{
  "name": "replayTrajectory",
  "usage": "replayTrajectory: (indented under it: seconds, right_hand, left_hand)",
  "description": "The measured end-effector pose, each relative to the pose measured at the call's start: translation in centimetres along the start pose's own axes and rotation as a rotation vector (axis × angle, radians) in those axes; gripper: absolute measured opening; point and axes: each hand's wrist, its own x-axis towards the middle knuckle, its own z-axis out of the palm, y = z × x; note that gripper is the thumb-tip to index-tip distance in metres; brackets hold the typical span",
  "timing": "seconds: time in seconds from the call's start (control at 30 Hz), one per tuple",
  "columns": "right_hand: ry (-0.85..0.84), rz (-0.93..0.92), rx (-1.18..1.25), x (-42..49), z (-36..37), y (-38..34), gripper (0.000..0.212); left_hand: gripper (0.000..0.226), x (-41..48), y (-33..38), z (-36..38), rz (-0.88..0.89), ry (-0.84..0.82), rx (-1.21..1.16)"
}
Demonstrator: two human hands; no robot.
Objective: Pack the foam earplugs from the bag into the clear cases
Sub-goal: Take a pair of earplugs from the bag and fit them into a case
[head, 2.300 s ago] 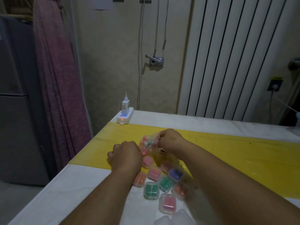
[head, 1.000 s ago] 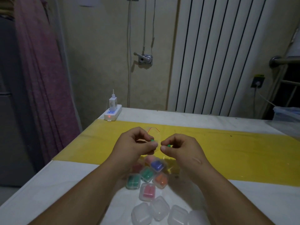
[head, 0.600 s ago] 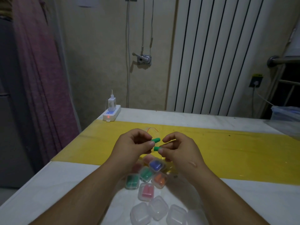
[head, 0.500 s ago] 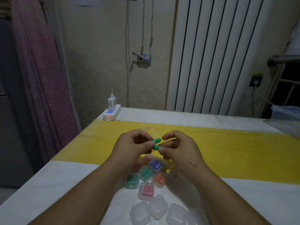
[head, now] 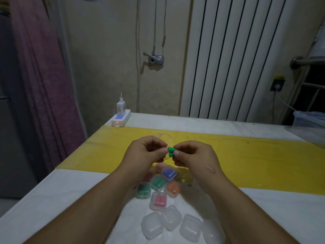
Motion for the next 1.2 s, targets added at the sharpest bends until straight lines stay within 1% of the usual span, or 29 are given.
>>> replayTrajectory:
  seconds: [0.07, 0.1, 0.13, 0.23, 0.3, 0.37, 0.43, 0.53, 0.63, 0.73, 0.8, 0.87, 0.93, 1.03, 1.13, 1.2]
  right_hand:
    - [0.037, 0.003, 0.003, 0.2, -0.3, 0.1, 0.017]
    - [0.051, 0.006, 0.002, 0.3, -0.5, 0.1, 0.016]
    - [0.063, 0.009, -0.001, 0.4, -0.6, 0.1, 0.015]
    - [0.089, 0.006, -0.016, 0.6, -0.8, 0.4, 0.015]
    - [0.096, 0.005, -0.016, 0.6, -0.8, 0.5, 0.017]
    - [0.102, 0.007, -0.023, 0.7, -0.8, 0.6, 0.017]
    - [0.109, 0.006, -0.034, 0.8, -0.8, 0.7, 0.014]
    - [0.122, 0.0, -0.046, 0.8, -0.8, 0.7, 0.012]
    - [0.129, -0.004, -0.049, 0.8, -0.8, 0.6, 0.011]
    - [0.148, -0.001, -0.062, 0.9, -0.8, 0.6, 0.013]
    - [0.161, -0.008, -0.087, 0.9, -1.0, 0.5, 0.013]
    - [0.158, -0.01, -0.088, 0.9, -1.1, 0.2, 0.016]
    - [0.134, -0.004, -0.055, 0.8, -1.2, -0.1, 0.019]
    - [0.082, 0.006, -0.025, 0.7, -1.2, -0.5, 0.026]
    - [0.043, 0.056, 0.03, 0.3, -1.1, -0.9, 0.026]
    - [-0.014, 0.101, 0.07, -0.1, -0.8, -1.2, 0.024]
  left_hand:
    - [0.005, -0.2, 0.4, -0.1, 0.025, -0.014, 0.08]
    - [0.006, -0.2, 0.6, -0.3, 0.041, -0.058, 0.152]
    - [0.007, -0.4, 0.9, -0.6, 0.062, -0.138, 0.247]
    - [0.01, -0.8, 1.7, -1.1, 0.157, -0.469, 0.548]
    - [0.012, -1.2, 1.9, -0.9, 0.212, -0.654, 0.675]
    - [0.024, -1.5, 1.9, -0.5, 0.272, -0.797, 0.771]
    - [0.035, -1.7, 2.0, -0.3, 0.292, -0.905, 0.825]
    - [0.042, -1.8, 2.1, -0.2, 0.263, -0.977, 0.925]
    - [0.035, -1.9, 2.1, -0.1, 0.232, -0.962, 0.928]
    - [0.032, -1.8, 1.8, -0.3, 0.176, -0.813, 0.802]
    - [0.034, -1.6, 1.6, -0.5, 0.163, -0.696, 0.657]
    - [0.035, -1.4, 1.6, -0.8, 0.118, -0.622, 0.505]
    - [0.036, -1.3, 1.7, -1.1, 0.057, -0.557, 0.364]
    - [0.04, -0.9, 1.4, -1.4, 0.027, -0.398, 0.145]
    - [0.047, -0.3, 0.7, -1.5, 0.089, -0.257, -0.065]
    - [0.044, 0.0, 0.4, -1.5, 0.119, -0.203, -0.167]
